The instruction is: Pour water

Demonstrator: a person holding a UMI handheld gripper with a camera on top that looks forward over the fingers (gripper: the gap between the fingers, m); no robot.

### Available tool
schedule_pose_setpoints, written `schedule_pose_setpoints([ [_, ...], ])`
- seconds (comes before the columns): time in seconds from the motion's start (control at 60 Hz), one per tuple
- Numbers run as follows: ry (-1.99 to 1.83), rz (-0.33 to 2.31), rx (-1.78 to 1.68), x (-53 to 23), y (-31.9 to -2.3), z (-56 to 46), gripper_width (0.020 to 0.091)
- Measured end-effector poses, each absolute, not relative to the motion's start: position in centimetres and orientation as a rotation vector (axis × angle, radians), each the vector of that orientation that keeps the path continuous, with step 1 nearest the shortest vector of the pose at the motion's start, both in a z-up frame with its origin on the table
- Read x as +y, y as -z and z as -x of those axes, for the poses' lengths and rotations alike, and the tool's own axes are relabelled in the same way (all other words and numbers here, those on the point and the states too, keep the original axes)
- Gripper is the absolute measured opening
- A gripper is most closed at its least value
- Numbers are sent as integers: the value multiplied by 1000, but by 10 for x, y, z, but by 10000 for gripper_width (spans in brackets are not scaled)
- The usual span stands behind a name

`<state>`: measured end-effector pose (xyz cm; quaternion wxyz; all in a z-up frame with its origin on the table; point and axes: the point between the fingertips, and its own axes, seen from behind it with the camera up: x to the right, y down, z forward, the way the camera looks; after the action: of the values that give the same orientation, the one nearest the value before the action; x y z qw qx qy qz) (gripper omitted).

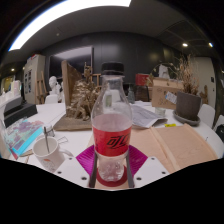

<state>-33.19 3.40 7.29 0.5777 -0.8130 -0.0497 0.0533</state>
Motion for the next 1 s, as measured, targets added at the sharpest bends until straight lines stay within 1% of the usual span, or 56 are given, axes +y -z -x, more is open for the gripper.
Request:
schedule_pose_setpoints([
  [0.05,-121,1918,-110,31,-73,331,494],
  [0.083,-121,1933,-104,26,-72,329,596],
  [0.133,-119,1956,-95,18,-73,328,781],
  [0.15,-119,1964,-94,15,-74,328,834],
  [0.167,-117,1971,-92,11,-76,327,871],
  [0.217,-116,1986,-87,-3,-83,327,849],
  [0.35,-92,2013,-82,-57,-115,326,857],
  [0.5,-53,2054,-70,-146,-153,334,857],
  [0.667,23,2082,-77,-238,-185,346,859],
  [0.817,83,2087,-85,-289,-202,353,856],
  [1.0,116,2074,-86,-311,-213,358,855],
])
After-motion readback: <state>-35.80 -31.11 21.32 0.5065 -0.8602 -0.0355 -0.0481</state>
